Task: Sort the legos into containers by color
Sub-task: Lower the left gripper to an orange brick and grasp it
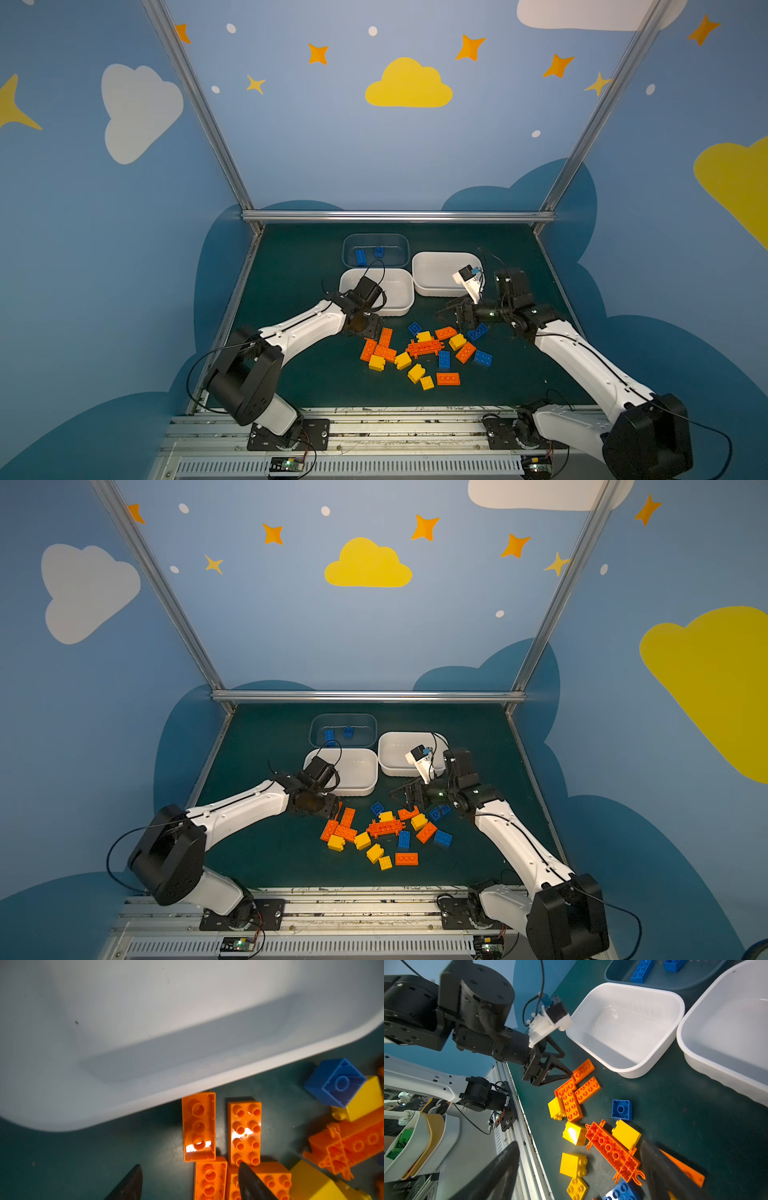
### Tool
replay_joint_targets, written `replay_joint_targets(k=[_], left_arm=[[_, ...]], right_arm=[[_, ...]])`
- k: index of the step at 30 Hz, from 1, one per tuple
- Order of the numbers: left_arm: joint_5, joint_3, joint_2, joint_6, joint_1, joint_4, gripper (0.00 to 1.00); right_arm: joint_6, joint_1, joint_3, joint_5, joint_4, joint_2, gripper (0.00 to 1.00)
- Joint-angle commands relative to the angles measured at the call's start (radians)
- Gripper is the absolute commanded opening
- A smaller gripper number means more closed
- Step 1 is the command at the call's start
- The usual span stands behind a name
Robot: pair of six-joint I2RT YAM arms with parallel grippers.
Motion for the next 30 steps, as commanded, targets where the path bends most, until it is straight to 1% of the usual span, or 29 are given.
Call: replay_joint_targets(k=[1,6,11,13,16,20,23,28,30], left_arm=[[-0.059,0.001,0.045,0.019,-0.01,0.082,0.71],[-0.07,0.008,0.118,0.039,-0.016,0.127,0.67],[-0.064,0.011,0.169,0.044,-0.022,0.14,0.56],[-0.063,0.004,0.173,0.042,-0.024,0.142,0.54],[-0.061,0.002,0.169,0.042,-0.027,0.122,0.41],[-0.058,0.013,0.093,0.037,-0.028,0.051,0.33],[-0.044,0.022,0.02,0.044,-0.028,0.003,0.3],[-0.021,0.085,-0.086,0.065,-0.028,-0.136,0.3],[-0.038,0.131,-0.109,0.065,-0.026,-0.176,0.3]], right_arm=[[-0.024,-0.003,-0.012,0.014,-0.03,-0.02,0.9],[-0.026,-0.003,-0.011,0.025,-0.039,-0.027,0.9],[-0.036,-0.004,-0.01,0.036,-0.055,-0.035,0.9],[-0.038,-0.006,-0.01,0.039,-0.06,-0.038,0.89],[-0.038,-0.009,-0.011,0.042,-0.062,-0.041,0.9],[-0.036,-0.013,-0.008,0.046,-0.066,-0.049,0.9],[-0.028,-0.015,-0.011,0.05,-0.06,-0.054,0.9],[-0.026,-0.018,-0.014,0.049,-0.034,-0.045,0.9],[-0.02,-0.018,-0.011,0.048,-0.029,-0.042,0.9]])
